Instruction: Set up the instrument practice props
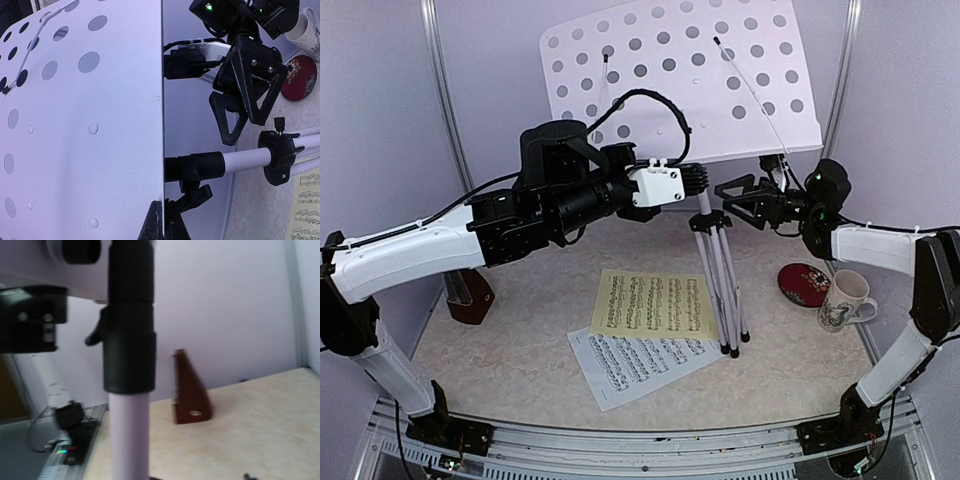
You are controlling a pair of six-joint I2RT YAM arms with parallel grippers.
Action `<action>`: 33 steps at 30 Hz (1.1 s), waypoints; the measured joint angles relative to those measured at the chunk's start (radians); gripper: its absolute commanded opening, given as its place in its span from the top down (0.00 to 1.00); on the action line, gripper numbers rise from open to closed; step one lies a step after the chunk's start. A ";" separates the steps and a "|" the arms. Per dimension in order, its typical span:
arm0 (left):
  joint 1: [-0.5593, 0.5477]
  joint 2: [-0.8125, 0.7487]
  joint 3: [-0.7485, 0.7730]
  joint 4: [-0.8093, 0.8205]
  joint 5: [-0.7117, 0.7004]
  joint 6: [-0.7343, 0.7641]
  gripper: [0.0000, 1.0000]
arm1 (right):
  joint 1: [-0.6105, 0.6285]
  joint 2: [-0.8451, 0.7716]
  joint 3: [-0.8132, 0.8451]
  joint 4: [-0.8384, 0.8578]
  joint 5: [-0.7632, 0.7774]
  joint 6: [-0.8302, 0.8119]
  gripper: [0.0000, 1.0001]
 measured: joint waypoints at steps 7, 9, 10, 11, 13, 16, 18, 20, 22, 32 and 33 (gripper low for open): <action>0.006 -0.030 -0.024 0.010 0.121 0.023 1.00 | 0.008 0.116 0.087 0.341 -0.125 0.317 0.37; 0.007 -0.030 -0.026 0.016 0.148 0.031 1.00 | 0.023 0.133 0.118 0.386 -0.151 0.372 0.38; 0.008 -0.030 -0.026 0.018 0.160 0.035 1.00 | 0.031 0.137 0.133 0.398 -0.163 0.391 0.39; 0.008 -0.030 -0.027 0.022 0.171 0.038 1.00 | 0.040 0.138 0.148 0.404 -0.174 0.407 0.39; 0.009 -0.030 -0.028 0.027 0.187 0.043 1.00 | 0.050 0.138 0.176 0.403 -0.190 0.416 0.41; 0.009 -0.030 -0.029 0.032 0.208 0.052 1.00 | 0.064 0.138 0.216 0.374 -0.214 0.412 0.42; 0.009 -0.030 -0.029 0.034 0.217 0.058 1.00 | 0.074 0.138 0.231 0.343 -0.230 0.394 0.46; 0.010 -0.030 -0.029 0.034 0.227 0.063 1.00 | 0.088 0.138 0.240 0.284 -0.244 0.357 0.50; 0.011 -0.030 -0.029 0.035 0.235 0.066 1.00 | 0.098 0.137 0.249 0.209 -0.250 0.306 0.53; 0.019 -0.030 -0.029 0.034 0.233 0.071 1.00 | 0.101 0.108 0.272 -0.037 -0.269 0.150 0.79; 0.019 -0.030 -0.029 0.035 0.233 0.072 1.00 | 0.101 0.107 0.274 -0.042 -0.271 0.150 0.82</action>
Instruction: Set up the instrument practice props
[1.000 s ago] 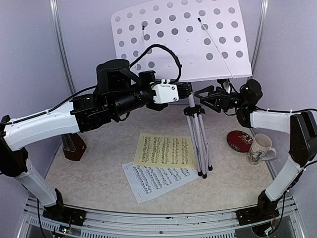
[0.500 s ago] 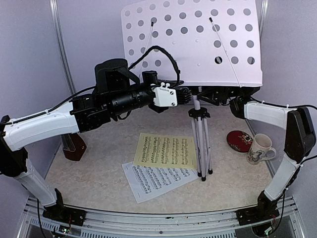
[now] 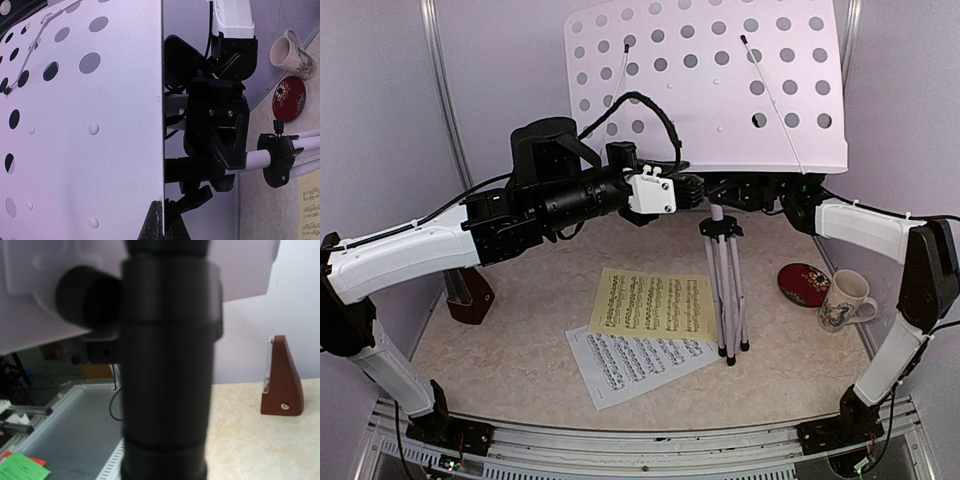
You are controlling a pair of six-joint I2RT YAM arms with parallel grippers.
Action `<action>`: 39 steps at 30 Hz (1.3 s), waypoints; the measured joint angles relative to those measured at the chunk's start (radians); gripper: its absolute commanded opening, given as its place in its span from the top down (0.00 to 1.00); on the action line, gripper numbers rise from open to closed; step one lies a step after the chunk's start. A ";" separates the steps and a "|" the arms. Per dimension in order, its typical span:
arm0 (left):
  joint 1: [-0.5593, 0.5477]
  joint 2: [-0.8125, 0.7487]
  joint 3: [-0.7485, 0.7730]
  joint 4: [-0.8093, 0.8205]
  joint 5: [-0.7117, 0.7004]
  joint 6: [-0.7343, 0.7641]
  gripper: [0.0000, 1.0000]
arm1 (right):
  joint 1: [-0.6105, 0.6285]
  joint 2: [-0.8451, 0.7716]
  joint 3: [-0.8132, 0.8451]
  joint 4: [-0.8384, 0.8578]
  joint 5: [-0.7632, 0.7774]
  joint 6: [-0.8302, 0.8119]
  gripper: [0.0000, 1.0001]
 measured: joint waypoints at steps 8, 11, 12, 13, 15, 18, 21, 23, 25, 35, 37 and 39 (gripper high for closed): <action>0.000 0.000 0.000 0.008 0.002 0.014 0.90 | 0.007 0.000 0.008 -0.011 -0.005 0.008 1.00; -0.001 0.000 -0.002 0.036 0.004 0.023 0.71 | 0.007 0.000 0.008 -0.010 -0.002 0.010 1.00; -0.001 0.000 -0.003 0.048 0.006 0.024 0.65 | 0.007 0.000 0.008 -0.010 -0.002 0.011 1.00; -0.002 0.000 -0.004 0.069 0.005 0.024 0.59 | 0.007 0.000 0.011 -0.011 -0.002 0.012 1.00; -0.001 0.000 -0.006 0.106 0.006 0.017 0.50 | 0.009 0.000 0.020 -0.018 -0.004 0.013 1.00; -0.003 -0.002 -0.006 0.164 0.006 -0.001 0.42 | 0.009 0.000 0.049 -0.035 -0.006 0.018 1.00; -0.006 -0.021 -0.012 0.218 0.009 -0.027 0.37 | 0.009 0.005 0.101 -0.053 -0.005 0.020 1.00; -0.012 -0.050 -0.029 0.248 0.009 -0.046 0.33 | 0.009 0.008 0.140 -0.068 -0.004 0.018 1.00; -0.020 -0.093 -0.049 0.291 0.009 -0.074 0.28 | 0.007 0.012 0.180 -0.094 -0.003 0.006 1.00; -0.035 -0.323 -0.249 0.442 -0.070 -0.347 0.22 | -0.014 0.028 0.246 -0.162 0.038 -0.050 1.00; -0.015 -0.366 -0.342 0.454 -0.085 -0.458 0.24 | -0.017 0.030 0.246 -0.159 0.058 -0.047 1.00; 0.030 -0.398 -0.451 0.461 -0.075 -0.597 0.26 | -0.018 0.034 0.246 -0.147 0.075 -0.034 1.00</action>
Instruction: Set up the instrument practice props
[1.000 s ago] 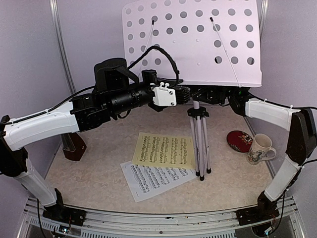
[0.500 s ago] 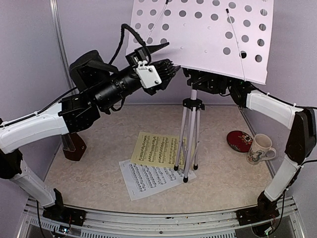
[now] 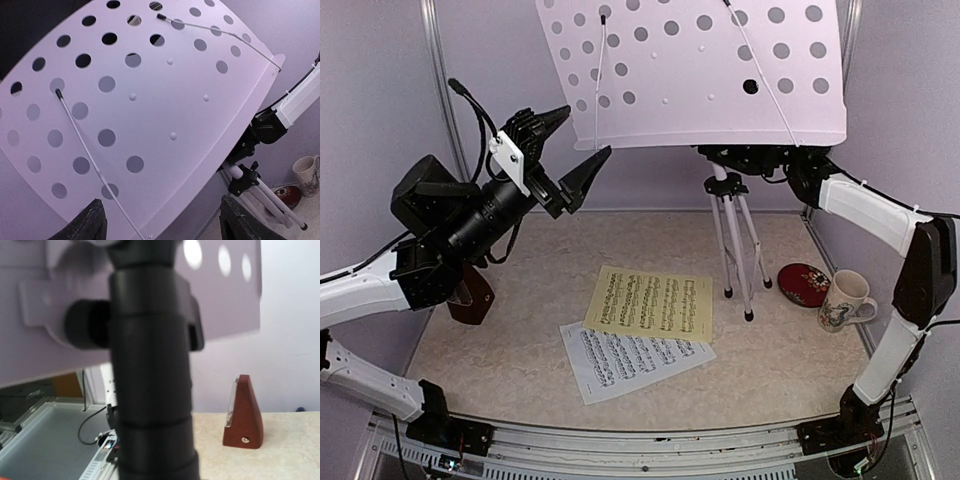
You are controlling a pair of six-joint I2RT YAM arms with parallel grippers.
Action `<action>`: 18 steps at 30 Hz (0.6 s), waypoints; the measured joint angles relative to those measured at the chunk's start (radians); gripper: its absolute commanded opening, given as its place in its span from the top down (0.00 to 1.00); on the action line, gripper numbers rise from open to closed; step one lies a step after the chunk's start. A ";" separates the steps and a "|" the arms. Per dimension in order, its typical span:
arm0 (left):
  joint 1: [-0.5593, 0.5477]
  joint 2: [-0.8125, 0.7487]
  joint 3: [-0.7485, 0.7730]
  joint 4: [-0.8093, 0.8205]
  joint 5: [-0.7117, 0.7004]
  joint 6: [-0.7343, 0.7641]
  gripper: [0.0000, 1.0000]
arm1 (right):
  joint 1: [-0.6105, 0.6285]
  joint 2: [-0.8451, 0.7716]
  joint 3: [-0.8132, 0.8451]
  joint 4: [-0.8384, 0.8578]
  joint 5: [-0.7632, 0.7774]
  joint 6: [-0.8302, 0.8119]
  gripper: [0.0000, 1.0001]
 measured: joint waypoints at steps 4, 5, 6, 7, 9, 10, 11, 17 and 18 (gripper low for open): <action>0.108 -0.004 -0.159 0.011 0.045 -0.249 0.29 | 0.000 0.022 0.000 0.064 0.028 0.051 1.00; 0.133 0.006 -0.192 0.012 0.060 -0.308 0.29 | 0.000 0.032 0.000 0.088 0.029 0.068 1.00; 0.146 0.019 -0.208 0.012 0.069 -0.345 0.29 | 0.000 0.042 0.000 0.109 0.029 0.084 1.00; 0.153 0.040 -0.218 0.016 0.081 -0.381 0.29 | 0.000 0.053 0.000 0.135 0.033 0.102 1.00; 0.155 0.092 -0.220 0.030 0.105 -0.436 0.29 | 0.000 0.077 0.000 0.190 0.043 0.142 1.00; 0.155 0.115 -0.220 0.036 0.112 -0.457 0.29 | 0.000 0.083 0.000 0.217 0.044 0.163 1.00; 0.155 0.135 -0.220 0.040 0.121 -0.474 0.28 | 0.000 0.097 0.000 0.235 0.046 0.177 1.00; 0.152 0.175 -0.219 0.076 0.163 -0.520 0.26 | 0.000 0.109 -0.001 0.289 0.071 0.215 1.00; 0.147 0.174 -0.219 0.092 0.166 -0.520 0.26 | 0.000 0.109 -0.001 0.296 0.076 0.215 1.00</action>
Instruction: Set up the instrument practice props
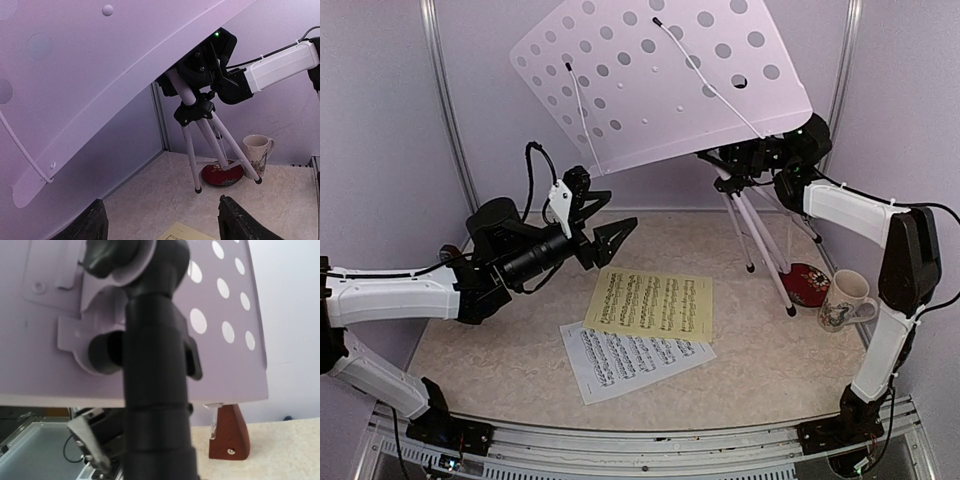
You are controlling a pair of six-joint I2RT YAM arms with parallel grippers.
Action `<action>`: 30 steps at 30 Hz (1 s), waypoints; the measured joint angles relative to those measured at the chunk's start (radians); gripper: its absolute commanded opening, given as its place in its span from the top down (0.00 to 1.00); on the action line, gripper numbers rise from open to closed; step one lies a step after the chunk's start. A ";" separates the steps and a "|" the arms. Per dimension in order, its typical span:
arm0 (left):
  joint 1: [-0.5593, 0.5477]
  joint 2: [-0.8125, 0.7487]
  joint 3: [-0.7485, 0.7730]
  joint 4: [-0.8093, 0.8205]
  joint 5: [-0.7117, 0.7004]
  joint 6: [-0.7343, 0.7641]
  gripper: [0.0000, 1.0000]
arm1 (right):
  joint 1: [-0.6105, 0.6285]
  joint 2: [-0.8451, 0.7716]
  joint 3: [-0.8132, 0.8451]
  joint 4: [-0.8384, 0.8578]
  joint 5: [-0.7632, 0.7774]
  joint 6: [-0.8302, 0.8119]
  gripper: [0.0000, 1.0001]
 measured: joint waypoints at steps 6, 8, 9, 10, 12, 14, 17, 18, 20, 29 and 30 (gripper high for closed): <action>-0.033 -0.008 -0.019 0.061 -0.005 0.000 0.14 | -0.003 0.000 -0.002 0.058 0.022 0.014 1.00; -0.034 -0.018 -0.045 0.079 -0.016 -0.011 0.10 | -0.004 0.001 -0.002 0.098 0.029 0.037 1.00; -0.033 -0.025 -0.062 0.089 -0.024 -0.021 0.09 | -0.005 0.002 -0.002 0.115 0.030 0.046 1.00; -0.033 -0.031 -0.079 0.100 -0.036 -0.032 0.09 | -0.006 0.003 -0.002 0.137 0.032 0.059 1.00; -0.032 -0.039 -0.105 0.120 -0.061 -0.055 0.10 | -0.006 0.006 -0.002 0.181 0.037 0.082 1.00; -0.032 -0.037 -0.114 0.131 -0.084 -0.076 0.11 | -0.006 0.014 -0.002 0.225 0.043 0.103 1.00; -0.032 -0.009 -0.114 0.169 -0.098 -0.103 0.19 | -0.006 0.037 0.008 0.287 0.056 0.142 1.00; -0.031 0.008 -0.114 0.187 -0.099 -0.108 0.22 | -0.006 0.048 0.014 0.304 0.061 0.156 1.00; -0.029 0.051 -0.114 0.219 -0.092 -0.116 0.29 | -0.006 0.075 0.034 0.331 0.069 0.184 1.00; -0.028 0.341 0.014 0.313 0.002 -0.113 0.34 | 0.023 0.107 0.061 0.346 0.105 0.229 1.00; -0.028 0.375 0.048 0.321 0.013 -0.113 0.34 | 0.028 0.107 0.062 0.352 0.106 0.233 1.00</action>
